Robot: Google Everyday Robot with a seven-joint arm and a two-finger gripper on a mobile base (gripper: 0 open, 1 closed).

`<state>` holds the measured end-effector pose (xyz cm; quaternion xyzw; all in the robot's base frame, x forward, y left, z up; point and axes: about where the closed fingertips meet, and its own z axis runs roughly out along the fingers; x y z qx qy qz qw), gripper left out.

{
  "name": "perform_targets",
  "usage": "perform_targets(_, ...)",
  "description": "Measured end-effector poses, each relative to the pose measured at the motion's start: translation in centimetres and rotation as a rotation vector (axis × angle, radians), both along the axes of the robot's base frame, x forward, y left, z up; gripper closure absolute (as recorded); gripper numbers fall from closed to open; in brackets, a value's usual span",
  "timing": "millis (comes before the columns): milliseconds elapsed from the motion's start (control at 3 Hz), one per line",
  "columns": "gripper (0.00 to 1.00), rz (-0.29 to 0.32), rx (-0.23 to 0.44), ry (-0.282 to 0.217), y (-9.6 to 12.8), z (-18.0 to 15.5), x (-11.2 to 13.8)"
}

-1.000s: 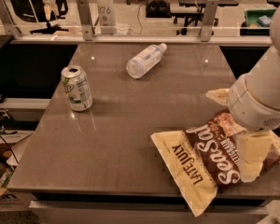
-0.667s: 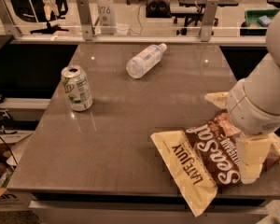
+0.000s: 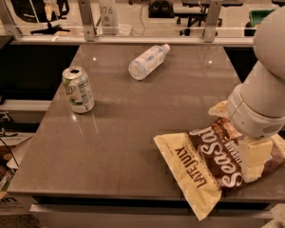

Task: Move brown chip bag near blue plastic bottle

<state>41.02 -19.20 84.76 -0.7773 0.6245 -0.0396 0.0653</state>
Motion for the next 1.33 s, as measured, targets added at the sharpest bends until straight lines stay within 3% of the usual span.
perform_targets(333,0.41,-0.005,-0.034,0.02,-0.5,0.1,0.0)
perform_targets(667,0.64,-0.006,-0.066,0.009,-0.6,0.6,0.2)
perform_targets(1000,0.87,0.013,-0.101,-0.03,-0.1,1.7,1.0)
perform_targets(1333,1.0,0.066,-0.138,-0.098,1.0,2.8,2.9)
